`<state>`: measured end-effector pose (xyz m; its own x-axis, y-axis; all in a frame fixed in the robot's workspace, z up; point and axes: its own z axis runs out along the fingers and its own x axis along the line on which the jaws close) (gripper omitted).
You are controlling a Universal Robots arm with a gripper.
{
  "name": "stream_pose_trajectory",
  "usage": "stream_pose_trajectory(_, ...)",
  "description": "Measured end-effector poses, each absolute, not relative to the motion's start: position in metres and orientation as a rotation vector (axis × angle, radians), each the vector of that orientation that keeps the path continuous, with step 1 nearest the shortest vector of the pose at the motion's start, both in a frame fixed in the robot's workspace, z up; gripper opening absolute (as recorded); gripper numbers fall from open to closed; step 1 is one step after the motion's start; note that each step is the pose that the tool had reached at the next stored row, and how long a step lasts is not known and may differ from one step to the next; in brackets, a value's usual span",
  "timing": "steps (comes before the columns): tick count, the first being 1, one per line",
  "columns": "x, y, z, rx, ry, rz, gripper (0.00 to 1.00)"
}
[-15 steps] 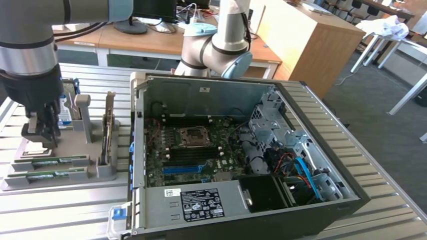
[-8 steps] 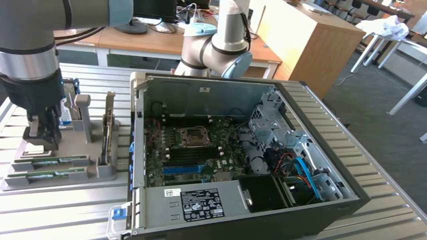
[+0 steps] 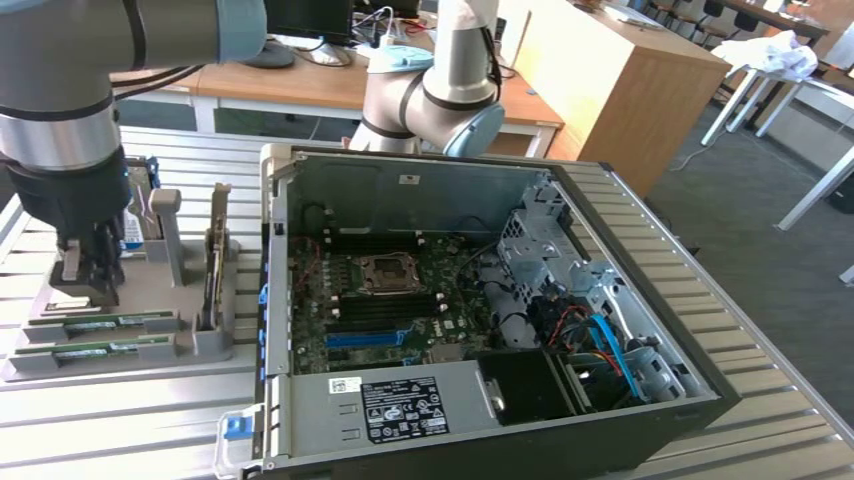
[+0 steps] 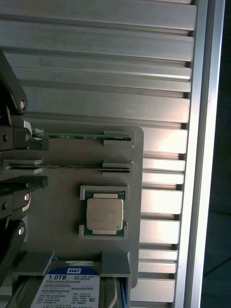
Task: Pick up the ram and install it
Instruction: 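Pick up the ram and move it above insertion slot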
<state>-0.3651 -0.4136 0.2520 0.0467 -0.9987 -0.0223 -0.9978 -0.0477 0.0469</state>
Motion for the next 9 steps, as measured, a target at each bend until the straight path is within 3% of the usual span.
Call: stream_pose_trajectory(9, -0.3651, -0.4136, 0.2458, 2.259, -2.155, -0.076, 0.35)
